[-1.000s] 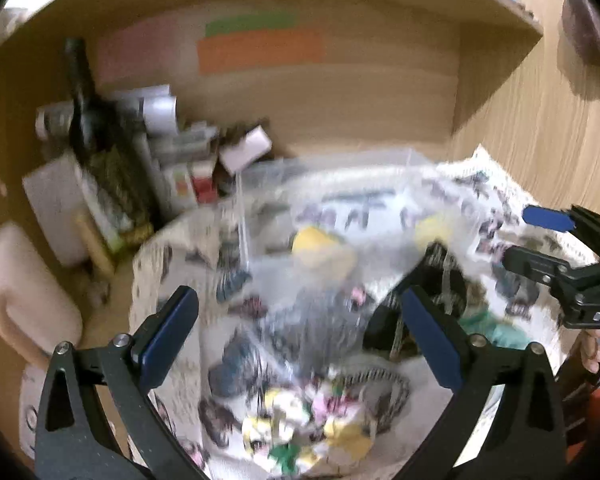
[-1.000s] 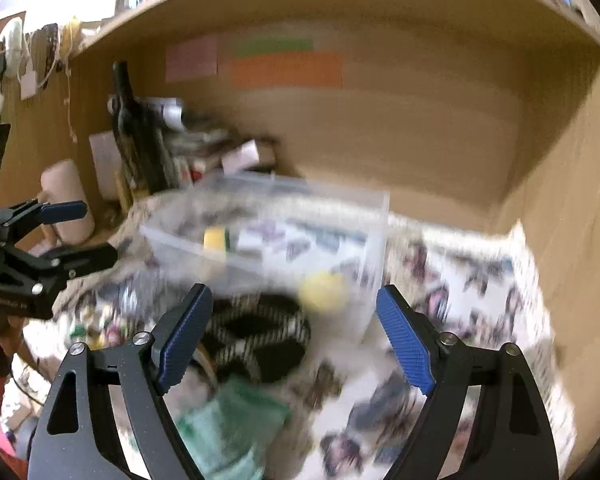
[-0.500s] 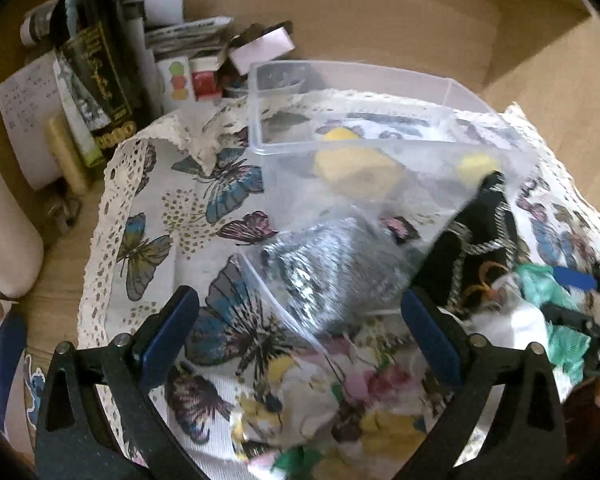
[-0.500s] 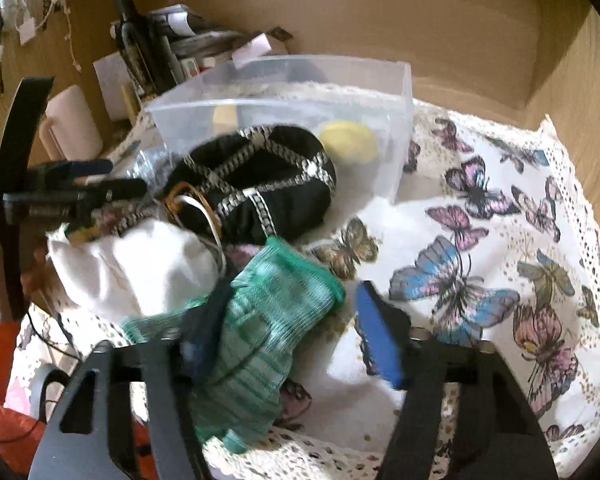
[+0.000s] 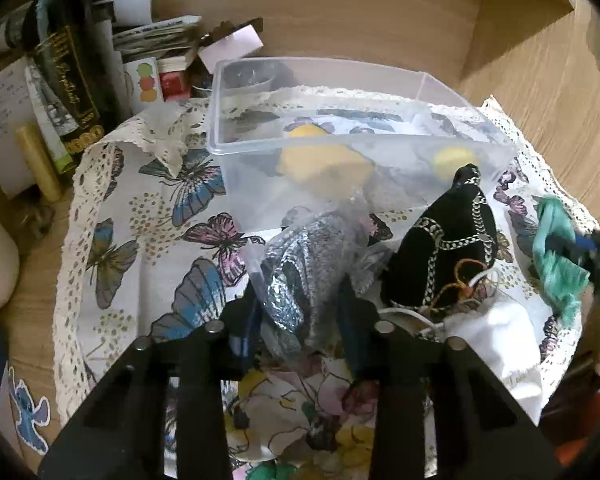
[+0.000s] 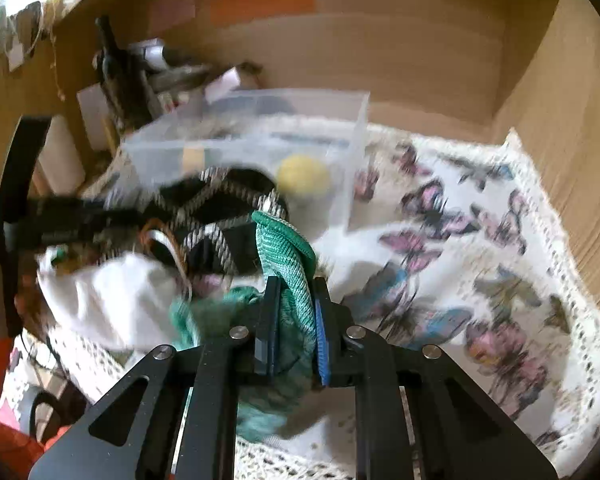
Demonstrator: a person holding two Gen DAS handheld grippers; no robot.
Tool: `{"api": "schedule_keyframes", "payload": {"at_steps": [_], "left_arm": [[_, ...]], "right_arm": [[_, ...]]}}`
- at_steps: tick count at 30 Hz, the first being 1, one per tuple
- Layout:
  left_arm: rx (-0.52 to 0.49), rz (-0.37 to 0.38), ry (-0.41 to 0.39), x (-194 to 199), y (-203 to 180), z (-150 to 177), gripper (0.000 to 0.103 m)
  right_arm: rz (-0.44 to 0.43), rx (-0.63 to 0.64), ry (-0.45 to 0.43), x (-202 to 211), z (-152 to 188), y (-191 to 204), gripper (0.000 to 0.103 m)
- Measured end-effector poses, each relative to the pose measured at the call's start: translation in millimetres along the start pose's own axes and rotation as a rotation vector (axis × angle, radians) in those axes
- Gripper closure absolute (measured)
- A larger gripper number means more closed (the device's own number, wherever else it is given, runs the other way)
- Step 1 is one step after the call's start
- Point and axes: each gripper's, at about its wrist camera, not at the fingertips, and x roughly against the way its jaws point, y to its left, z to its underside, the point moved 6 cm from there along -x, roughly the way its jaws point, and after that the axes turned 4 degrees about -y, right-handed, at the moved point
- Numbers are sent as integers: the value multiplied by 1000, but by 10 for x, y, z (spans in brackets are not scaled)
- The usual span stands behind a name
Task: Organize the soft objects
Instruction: 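Grasp the silver foil bag with the left gripper while the right grasps the green knit cloth, then carry the foil bag and green cloth over the clear box and release both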
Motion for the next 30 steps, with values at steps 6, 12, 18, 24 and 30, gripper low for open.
{"api": "schedule_keyframes", "payload": {"at_steps": [6,12,18,24,30], "left_arm": [[24,-22,-72,312,62,-72,76],[27,-27,-167,663,100,-290,77],[11,-37,-268,876,73,-622,77],[1,-58,-321,869,84,-935,77],[9,-64,-291,612,130,-1105,77]], "right_arm": [[31,-17,-108,145,-292,-88,90],[46,-23,-204,200,-640,-125,90],[37,-15,-281,241,-1001,-105,90],[16,15,-335,207,-1362,23,90],[23,64,-357,92,-1662,143,90]]}}
